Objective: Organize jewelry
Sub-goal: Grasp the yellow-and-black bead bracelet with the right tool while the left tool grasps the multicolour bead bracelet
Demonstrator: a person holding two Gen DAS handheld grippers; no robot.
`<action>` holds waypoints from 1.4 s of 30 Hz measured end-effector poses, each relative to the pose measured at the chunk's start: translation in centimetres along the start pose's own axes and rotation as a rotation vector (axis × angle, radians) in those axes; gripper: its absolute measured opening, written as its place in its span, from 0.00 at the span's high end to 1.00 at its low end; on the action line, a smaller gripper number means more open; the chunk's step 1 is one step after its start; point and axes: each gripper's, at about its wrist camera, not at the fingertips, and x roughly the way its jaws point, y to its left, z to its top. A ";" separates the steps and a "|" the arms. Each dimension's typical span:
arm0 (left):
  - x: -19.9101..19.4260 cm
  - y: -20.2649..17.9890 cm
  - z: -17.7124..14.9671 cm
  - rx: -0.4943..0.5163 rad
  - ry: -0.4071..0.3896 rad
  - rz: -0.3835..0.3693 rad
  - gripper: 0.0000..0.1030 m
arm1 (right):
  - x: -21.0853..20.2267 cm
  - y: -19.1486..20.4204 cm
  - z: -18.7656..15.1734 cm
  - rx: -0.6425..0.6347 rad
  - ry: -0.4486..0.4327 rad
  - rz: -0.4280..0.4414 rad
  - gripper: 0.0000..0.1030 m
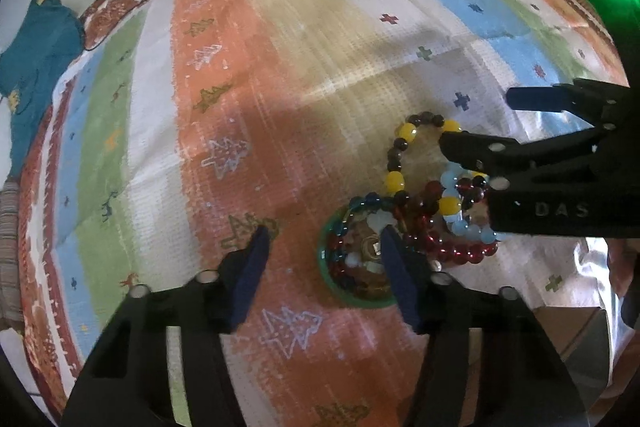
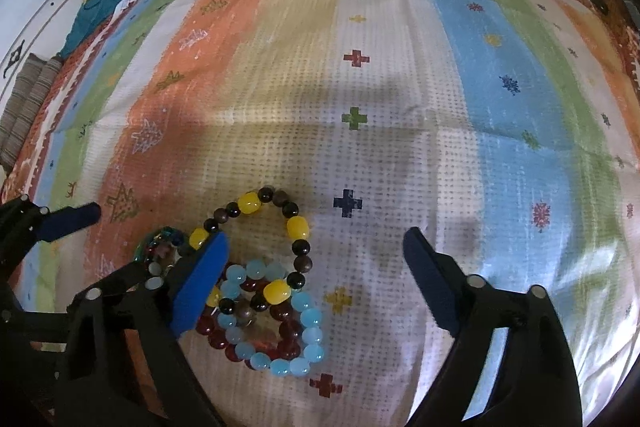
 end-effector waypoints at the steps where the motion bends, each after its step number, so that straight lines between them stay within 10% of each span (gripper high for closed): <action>1: 0.3 -0.2 0.0 0.009 0.006 0.003 0.57 | 0.2 0.0 0.0 -0.001 0.003 -0.005 0.17; 22: 2.5 -0.7 0.2 0.036 0.016 -0.021 0.82 | 1.6 -0.1 -0.5 -0.037 0.053 -0.029 0.86; 42: -0.5 0.0 -0.1 0.033 -0.041 -0.054 0.91 | -1.1 -0.1 -0.5 -0.035 0.003 -0.021 0.88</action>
